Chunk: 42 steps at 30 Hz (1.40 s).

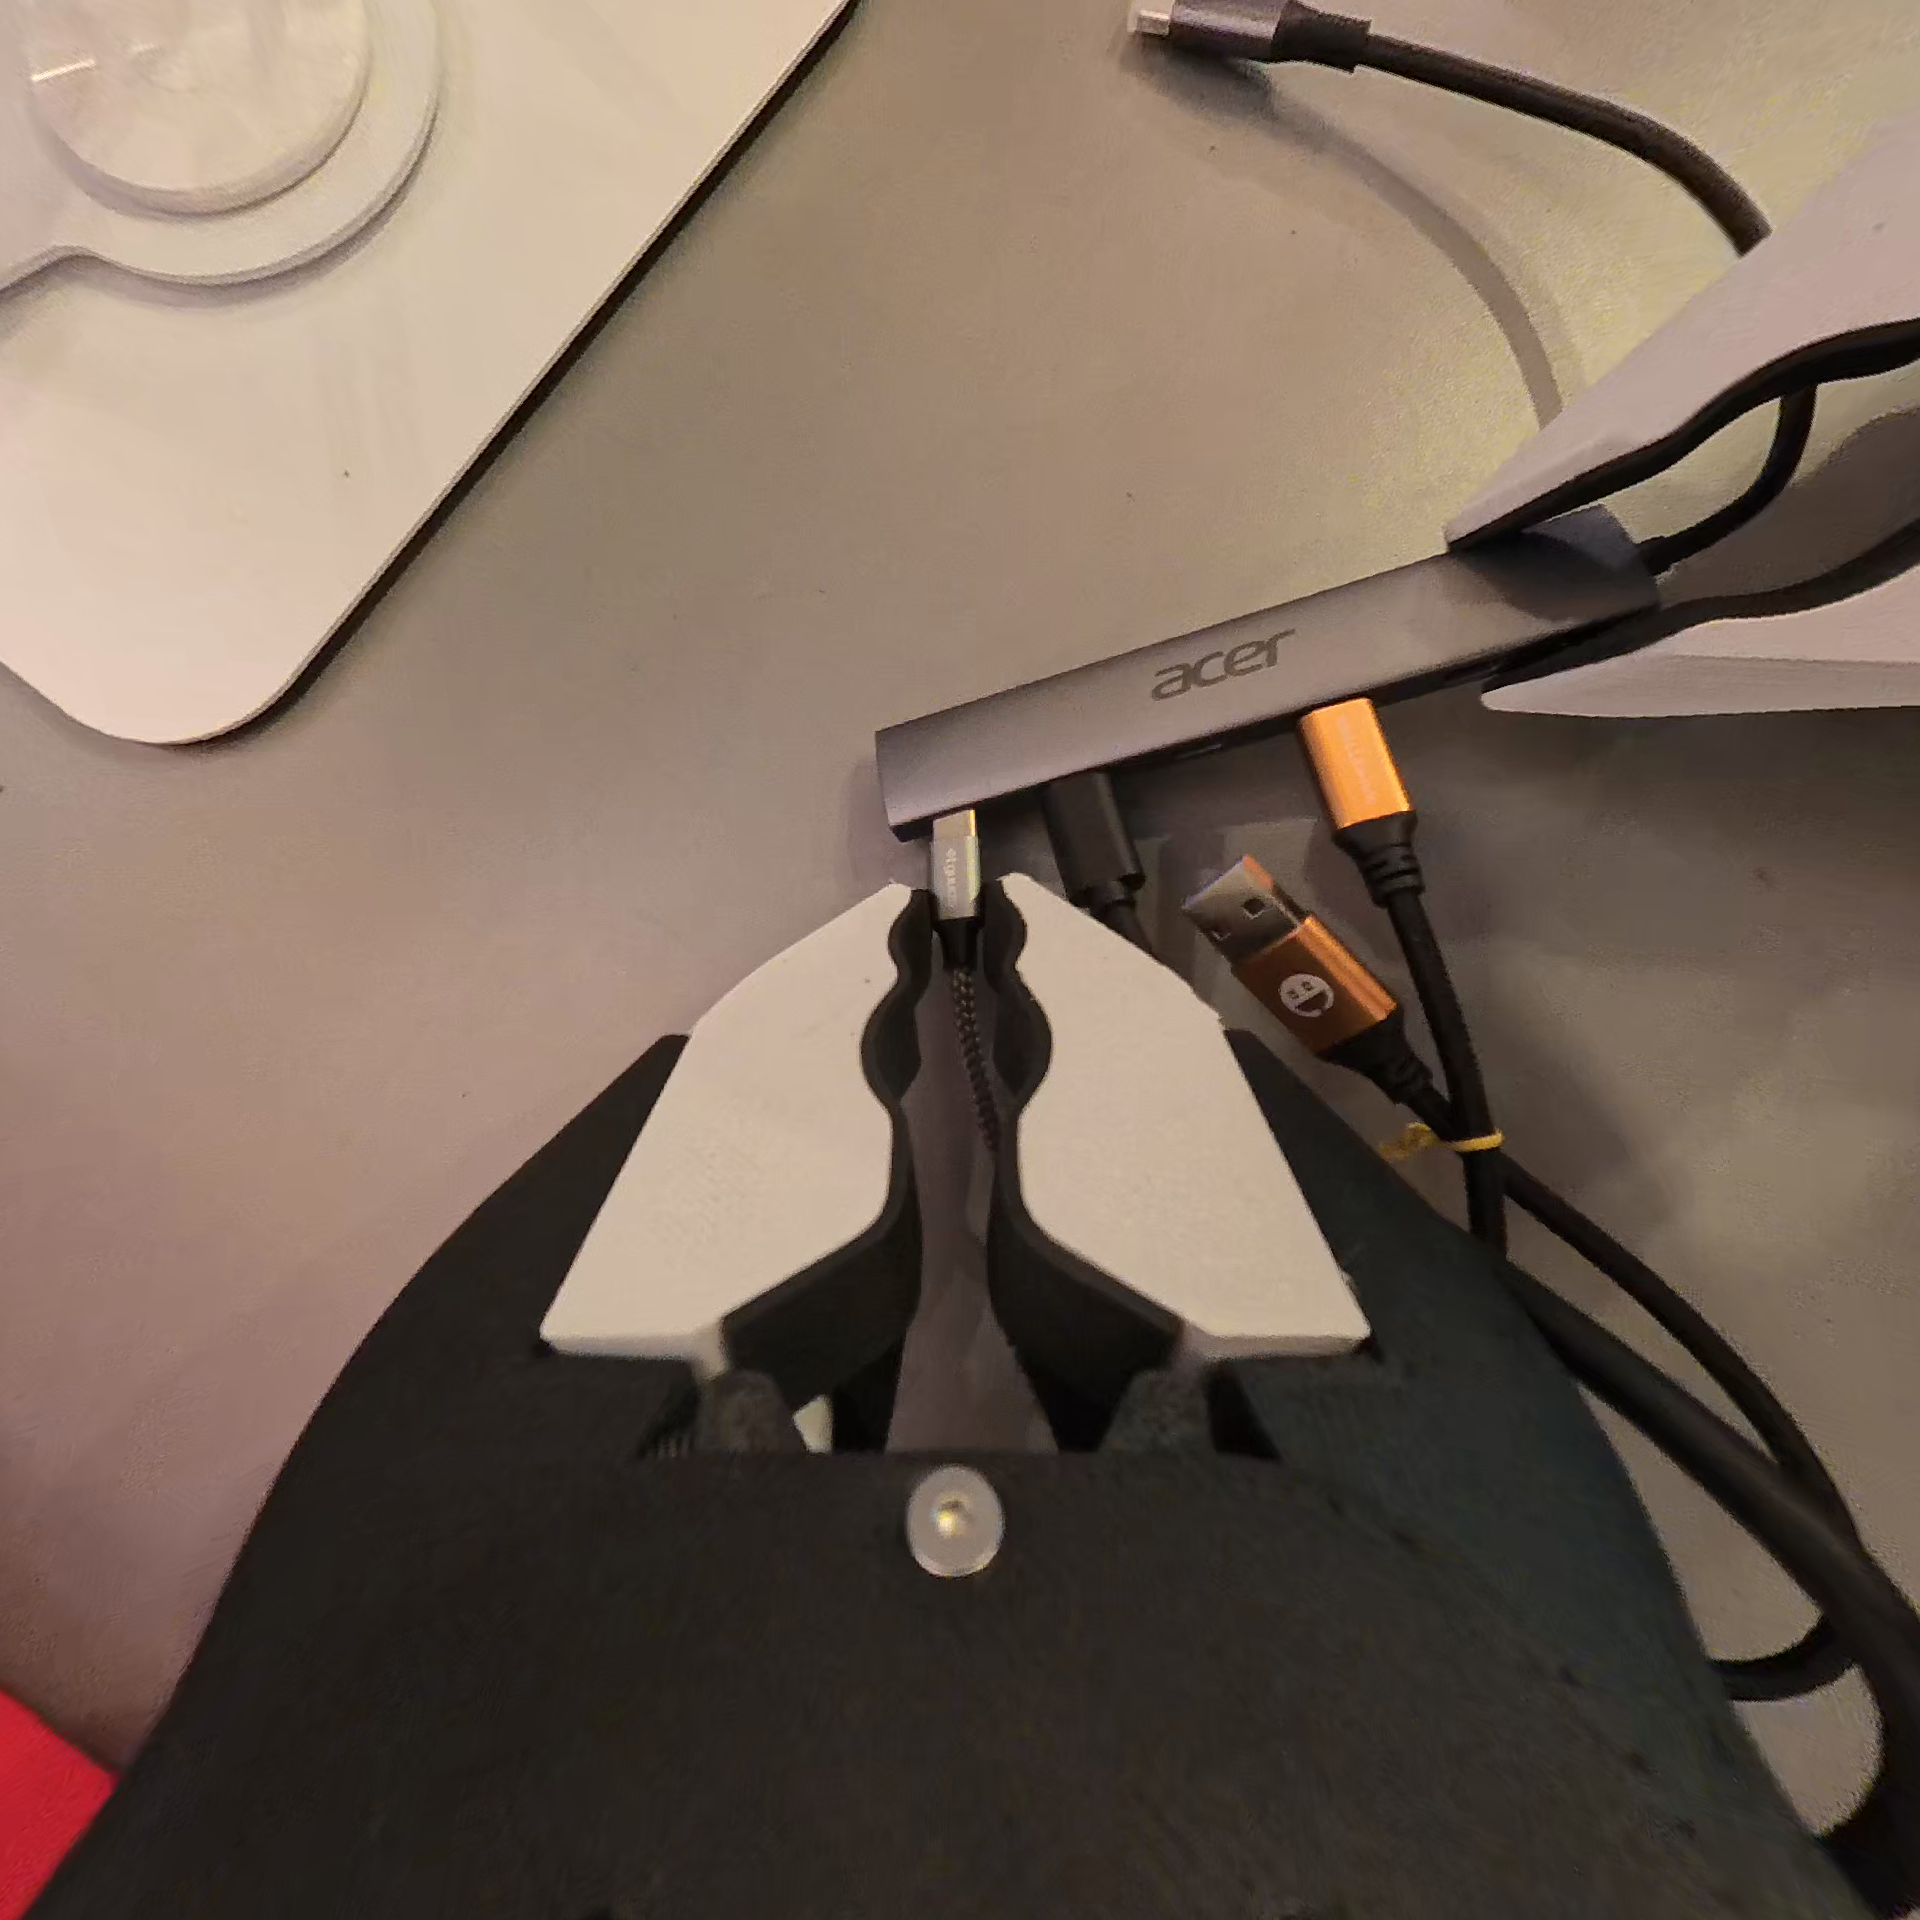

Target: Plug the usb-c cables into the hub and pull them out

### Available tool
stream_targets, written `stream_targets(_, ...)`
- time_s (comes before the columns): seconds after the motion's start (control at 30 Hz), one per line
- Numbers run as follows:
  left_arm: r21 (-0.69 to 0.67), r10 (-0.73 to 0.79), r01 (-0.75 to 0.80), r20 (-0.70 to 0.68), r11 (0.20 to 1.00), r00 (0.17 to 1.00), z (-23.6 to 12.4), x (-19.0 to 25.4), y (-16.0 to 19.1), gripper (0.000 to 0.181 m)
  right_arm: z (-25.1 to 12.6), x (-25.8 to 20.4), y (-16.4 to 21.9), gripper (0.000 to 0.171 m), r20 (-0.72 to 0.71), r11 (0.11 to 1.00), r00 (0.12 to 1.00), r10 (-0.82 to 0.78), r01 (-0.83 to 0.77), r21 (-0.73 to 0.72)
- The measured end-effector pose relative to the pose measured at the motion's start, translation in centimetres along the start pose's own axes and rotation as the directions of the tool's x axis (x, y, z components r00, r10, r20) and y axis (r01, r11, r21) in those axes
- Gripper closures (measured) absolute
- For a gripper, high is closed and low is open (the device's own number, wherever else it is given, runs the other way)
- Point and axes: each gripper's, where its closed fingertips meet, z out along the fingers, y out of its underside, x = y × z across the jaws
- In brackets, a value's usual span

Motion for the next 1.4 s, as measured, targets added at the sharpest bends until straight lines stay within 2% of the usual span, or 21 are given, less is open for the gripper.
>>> stream_targets(0.23, 0.018, -0.018, 0.018, -0.022, 1.0, 1.0, 0.0, 0.0, -0.2, 0.172, -0.3, -0.3, -0.4, 0.154, 0.013, 0.998, 0.998, -0.055, 0.055, 0.025)
stream_targets(0.5, 0.026, -0.038, 0.039, -0.04, 0.999, 0.998, 0.0, -0.1, -0.3, 0.171, -0.3, -0.8, -0.5, 0.154, 0.067, 0.999, 0.998, -0.022, 0.019, 0.048)
stream_targets(0.7, -0.009, 0.023, -0.023, -0.039, 1.0, 0.999, -0.2, -0.2, -0.5, 0.171, -0.2, -1.4, -0.5, 0.154, 0.097, 0.998, 0.994, -0.044, 0.039, 0.054)
stream_targets(0.73, -0.014, 0.03, -0.03, -0.047, 0.999, 0.998, -0.2, -0.2, -0.6, 0.171, -0.3, -1.6, -0.7, 0.156, 0.103, 0.997, 0.993, -0.052, 0.045, 0.07)
stream_targets(0.77, -0.013, 0.04, -0.041, -0.086, 0.999, 0.996, 0.0, 0.6, -0.8, 0.171, -1.0, -3.0, -2.6, 0.171, 0.173, 0.982, 0.983, -0.057, 0.023, 0.189)
stream_targets(0.8, -0.036, 0.064, -0.069, -0.113, 0.997, 0.991, 0.5, 1.6, -0.8, 0.171, -1.2, -4.1, -3.7, 0.171, 0.224, 0.977, 0.974, -0.043, -0.005, 0.213)
stream_targets(0.87, -0.099, 0.128, -0.133, -0.054, 0.986, 0.99, 1.5, 2.0, -0.7, 0.171, 0.0, -3.7, -3.1, 0.171, 0.095, 0.981, 0.983, -0.16, 0.147, 0.125)
stream_targets(0.93, -0.079, 0.125, -0.13, -0.071, 0.988, 0.99, 1.4, 2.1, -1.2, 0.171, -0.5, -3.9, -3.0, 0.171, 0.175, 0.989, 0.982, -0.067, 0.042, 0.142)
stream_targets(1.0, -0.061, 0.091, -0.096, -0.08, 0.993, 0.993, 1.3, 1.6, -1.1, 0.171, -1.5, -1.1, -2.1, 0.171, 0.158, 0.993, 0.987, 0.027, -0.045, 0.113)
stream_targets(1.07, -0.055, 0.084, -0.088, -0.074, 0.995, 0.994, 1.2, 1.4, -1.0, 0.171, -1.7, 0.9, -1.5, 0.152, 0.192, 0.977, 0.965, 0.18, -0.198, 0.076)
stream_targets(1.13, -0.054, 0.101, -0.104, -0.06, 0.993, 0.993, 1.1, 1.5, -1.0, 0.171, -0.4, 2.4, 0.3, 0.147, 0.158, 0.974, 0.961, 0.228, -0.225, -0.033)
stream_targets(1.2, -0.06, 0.111, -0.114, -0.052, 0.992, 0.992, 1.0, 1.6, -0.9, 0.171, 0.8, 2.1, 0.2, 0.149, 0.204, 0.965, 0.943, 0.262, -0.254, -0.066)
stream_targets(1.3, -0.058, 0.115, -0.117, -0.037, 0.991, 0.993, 1.0, 1.8, -1.0, 0.171, 2.5, 0.5, 0.2, 0.138, 0.277, 0.95, 0.913, 0.3, -0.261, -0.169)
stream_targets(1.4, -0.053, 0.118, -0.12, -0.041, 0.991, 0.992, 1.1, 2.0, -1.1, 0.171, 3.3, 0.2, -0.1, 0.14, 0.26, 0.952, 0.927, 0.272, -0.219, -0.212)
